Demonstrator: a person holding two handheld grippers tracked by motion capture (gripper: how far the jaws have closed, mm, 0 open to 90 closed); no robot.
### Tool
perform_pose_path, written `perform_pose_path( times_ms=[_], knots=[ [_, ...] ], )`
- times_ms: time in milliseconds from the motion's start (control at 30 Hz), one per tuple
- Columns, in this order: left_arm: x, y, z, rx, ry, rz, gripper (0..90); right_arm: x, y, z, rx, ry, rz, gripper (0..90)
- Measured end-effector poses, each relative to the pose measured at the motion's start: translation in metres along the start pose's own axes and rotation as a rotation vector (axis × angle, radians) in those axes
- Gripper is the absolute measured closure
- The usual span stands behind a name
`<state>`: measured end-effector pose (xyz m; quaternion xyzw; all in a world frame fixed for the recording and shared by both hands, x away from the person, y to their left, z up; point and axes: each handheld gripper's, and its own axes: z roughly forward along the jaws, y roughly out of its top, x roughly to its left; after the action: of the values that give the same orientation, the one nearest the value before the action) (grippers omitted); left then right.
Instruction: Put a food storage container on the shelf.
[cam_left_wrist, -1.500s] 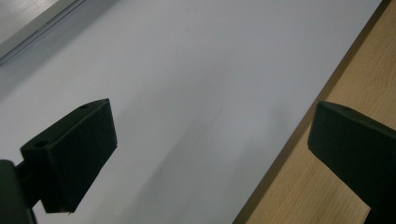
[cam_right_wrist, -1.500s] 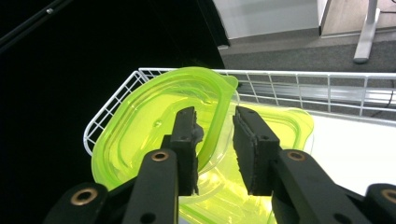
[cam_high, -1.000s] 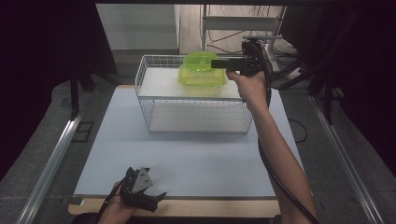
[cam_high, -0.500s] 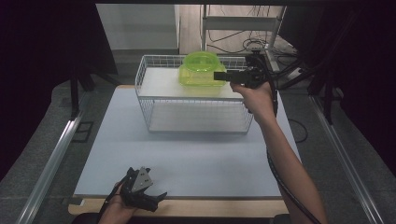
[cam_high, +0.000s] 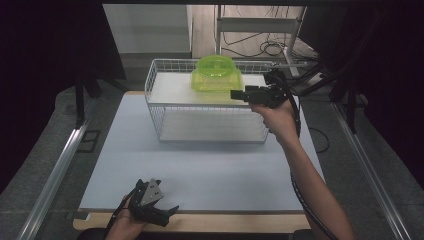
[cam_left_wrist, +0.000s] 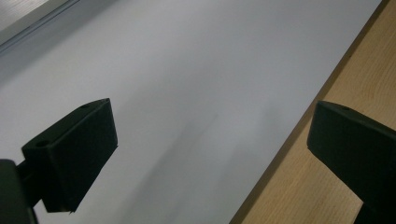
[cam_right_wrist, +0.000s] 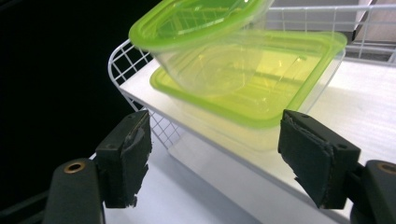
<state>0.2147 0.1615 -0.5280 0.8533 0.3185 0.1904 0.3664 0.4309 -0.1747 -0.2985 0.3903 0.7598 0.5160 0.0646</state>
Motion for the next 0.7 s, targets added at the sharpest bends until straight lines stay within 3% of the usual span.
perform_pose_path(
  times_ms=[200,700],
  knots=[
    [0.001,0.0,-0.001,-0.019,-0.016,-0.013,1.4,0.004,-0.014,0.0,0.008,-0.007,-0.038,24.4],
    [0.0,-0.001,0.0,-0.009,-0.008,0.003,1.4,0.01,-0.051,0.006,0.043,-0.015,-0.106,21.3]
  ],
)
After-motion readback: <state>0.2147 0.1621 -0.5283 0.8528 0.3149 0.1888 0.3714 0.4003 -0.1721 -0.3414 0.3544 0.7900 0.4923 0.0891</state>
